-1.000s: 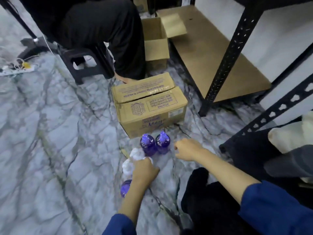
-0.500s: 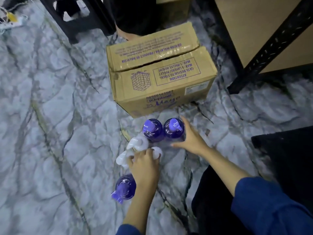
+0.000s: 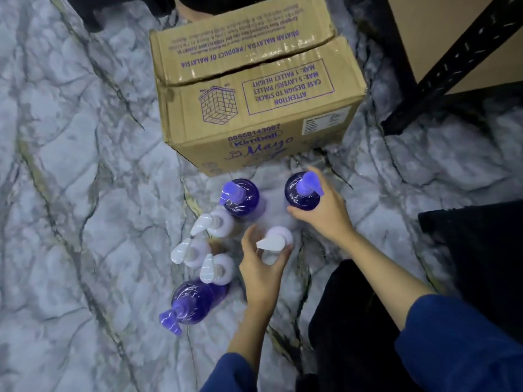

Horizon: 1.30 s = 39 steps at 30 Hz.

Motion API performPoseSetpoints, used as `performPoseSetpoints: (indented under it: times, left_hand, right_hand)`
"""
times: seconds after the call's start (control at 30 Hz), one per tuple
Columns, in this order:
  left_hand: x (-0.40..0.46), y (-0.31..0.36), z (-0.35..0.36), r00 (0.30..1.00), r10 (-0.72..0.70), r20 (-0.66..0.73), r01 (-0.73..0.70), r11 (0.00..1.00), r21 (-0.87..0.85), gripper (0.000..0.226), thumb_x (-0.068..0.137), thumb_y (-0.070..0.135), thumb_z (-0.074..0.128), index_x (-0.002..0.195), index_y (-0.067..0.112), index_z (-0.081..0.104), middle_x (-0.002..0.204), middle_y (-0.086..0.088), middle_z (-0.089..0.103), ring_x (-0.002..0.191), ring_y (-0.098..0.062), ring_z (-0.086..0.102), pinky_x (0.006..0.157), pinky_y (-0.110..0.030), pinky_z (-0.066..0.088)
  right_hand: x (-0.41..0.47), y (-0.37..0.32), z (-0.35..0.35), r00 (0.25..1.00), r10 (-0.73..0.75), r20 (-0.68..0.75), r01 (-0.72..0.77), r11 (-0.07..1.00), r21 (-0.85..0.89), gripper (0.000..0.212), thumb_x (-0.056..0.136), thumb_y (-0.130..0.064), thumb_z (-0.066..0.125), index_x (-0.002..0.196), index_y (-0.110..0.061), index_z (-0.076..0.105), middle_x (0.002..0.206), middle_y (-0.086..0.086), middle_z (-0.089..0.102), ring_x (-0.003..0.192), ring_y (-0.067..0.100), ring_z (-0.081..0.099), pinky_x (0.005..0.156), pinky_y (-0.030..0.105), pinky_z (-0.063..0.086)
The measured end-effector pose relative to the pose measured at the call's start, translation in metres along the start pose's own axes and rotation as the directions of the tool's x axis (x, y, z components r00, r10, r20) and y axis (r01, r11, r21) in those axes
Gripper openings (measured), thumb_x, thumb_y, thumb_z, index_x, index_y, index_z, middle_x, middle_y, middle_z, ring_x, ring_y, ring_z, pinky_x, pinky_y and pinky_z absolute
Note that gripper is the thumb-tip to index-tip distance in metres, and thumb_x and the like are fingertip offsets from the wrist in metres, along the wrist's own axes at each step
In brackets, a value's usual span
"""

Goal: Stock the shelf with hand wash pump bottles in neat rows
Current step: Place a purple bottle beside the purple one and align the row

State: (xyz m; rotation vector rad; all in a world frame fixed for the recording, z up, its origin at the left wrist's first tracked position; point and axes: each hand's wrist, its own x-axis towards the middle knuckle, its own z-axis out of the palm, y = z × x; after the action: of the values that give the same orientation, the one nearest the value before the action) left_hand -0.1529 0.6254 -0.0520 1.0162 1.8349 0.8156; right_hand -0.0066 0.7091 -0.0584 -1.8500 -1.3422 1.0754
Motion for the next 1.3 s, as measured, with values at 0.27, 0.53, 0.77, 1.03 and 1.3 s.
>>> performPoseSetpoints:
  times: [0.27, 0.53, 0.77, 1.03, 1.3]
  left_hand:
    - [0.016, -0.026, 0.020, 0.987, -0.130, 0.097, 0.112, 0.979, 0.169, 0.074, 0.065, 0.029, 0.084, 0.131, 0.024, 0.051, 0.107, 0.009, 0.062, 0.100, -0.008, 0.059, 0.078, -0.014, 0.040]
    - [0.021, -0.036, 0.033, 0.994, -0.104, 0.044, 0.096, 0.985, 0.142, 0.054, 0.069, 0.027, 0.083, 0.117, 0.022, 0.058, 0.104, 0.004, 0.064, 0.096, -0.007, 0.061, 0.075, -0.008, 0.044]
    - [0.008, -0.009, 0.036, 0.997, 0.070, -0.022, -0.069, 0.996, 0.047, 0.052, 0.062, 0.058, 0.074, 0.107, 0.043, 0.053, 0.102, 0.017, 0.055, 0.099, -0.002, 0.055, 0.084, -0.019, 0.043]
    - [-0.002, 0.066, 0.042, 0.981, 0.194, 0.007, -0.193, 0.980, -0.047, 0.078, 0.065, 0.052, 0.072, 0.135, 0.043, 0.039, 0.102, 0.032, 0.056, 0.089, 0.025, 0.051, 0.076, 0.005, 0.033]
    - [-0.036, 0.164, 0.026, 0.922, 0.379, 0.081, -0.362, 0.916, -0.173, 0.077, 0.063, 0.063, 0.066, 0.131, 0.060, 0.030, 0.117, 0.018, 0.064, 0.098, 0.006, 0.061, 0.080, -0.006, 0.042]
  right_hand:
    - [0.000, 0.027, 0.020, 0.997, 0.065, -0.052, -0.055, 0.985, 0.164, 0.100, 0.054, -0.018, 0.092, 0.137, -0.015, 0.036, 0.119, -0.019, 0.046, 0.107, -0.005, 0.044, 0.084, 0.009, 0.034]
    - [0.002, 0.035, 0.038, 0.978, 0.116, -0.172, -0.075, 0.970, 0.232, 0.078, 0.055, -0.013, 0.090, 0.122, -0.018, 0.049, 0.101, -0.015, 0.057, 0.087, -0.005, 0.050, 0.071, -0.003, 0.035]
    - [-0.007, 0.025, 0.009, 0.905, 0.204, -0.374, -0.052, 0.924, 0.379, 0.081, 0.053, -0.027, 0.084, 0.124, -0.022, 0.045, 0.115, -0.004, 0.060, 0.103, 0.013, 0.060, 0.084, 0.014, 0.046]
    - [-0.011, -0.011, -0.071, 0.843, 0.144, -0.518, 0.030, 0.949, 0.313, 0.109, 0.064, -0.040, 0.081, 0.150, -0.034, 0.012, 0.148, -0.006, 0.040, 0.128, 0.011, 0.046, 0.096, 0.013, 0.033]
    - [-0.054, -0.093, -0.136, 0.782, -0.030, -0.623, 0.178, 0.968, 0.176, 0.095, 0.070, -0.046, 0.074, 0.145, -0.045, 0.017, 0.137, -0.016, 0.049, 0.116, 0.007, 0.053, 0.095, 0.027, 0.043]
